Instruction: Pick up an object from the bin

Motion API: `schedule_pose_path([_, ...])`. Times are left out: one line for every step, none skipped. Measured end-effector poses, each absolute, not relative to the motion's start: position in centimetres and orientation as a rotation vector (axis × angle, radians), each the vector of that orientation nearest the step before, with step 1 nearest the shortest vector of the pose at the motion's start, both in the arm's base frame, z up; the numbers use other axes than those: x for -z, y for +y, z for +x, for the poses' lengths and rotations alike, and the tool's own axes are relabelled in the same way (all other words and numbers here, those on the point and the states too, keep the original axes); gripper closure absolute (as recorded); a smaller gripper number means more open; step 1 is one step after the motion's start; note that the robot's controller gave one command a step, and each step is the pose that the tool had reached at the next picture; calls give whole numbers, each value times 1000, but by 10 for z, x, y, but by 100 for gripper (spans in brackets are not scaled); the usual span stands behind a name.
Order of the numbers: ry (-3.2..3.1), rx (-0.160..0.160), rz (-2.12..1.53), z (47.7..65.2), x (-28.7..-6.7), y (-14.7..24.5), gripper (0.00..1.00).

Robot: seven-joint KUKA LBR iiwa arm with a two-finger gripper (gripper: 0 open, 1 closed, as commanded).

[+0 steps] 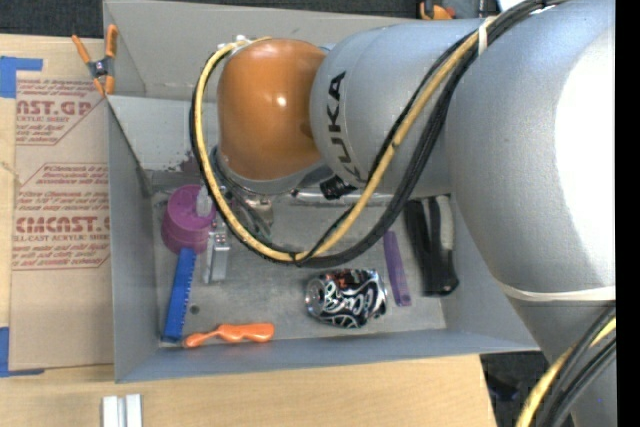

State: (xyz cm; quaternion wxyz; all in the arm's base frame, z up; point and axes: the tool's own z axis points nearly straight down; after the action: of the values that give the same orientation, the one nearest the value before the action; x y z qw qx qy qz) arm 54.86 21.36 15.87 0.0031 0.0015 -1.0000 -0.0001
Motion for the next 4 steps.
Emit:
schedule_pose_path([-3143,3,2,551,-163,213,0])
schedule_pose_path([-3151,8,33,582,-122,216,0])
schedule_pose_path([-3180,23,33,594,-116,201,0])
schedule_pose_path([-3179,20,47,568,-101,119,0])
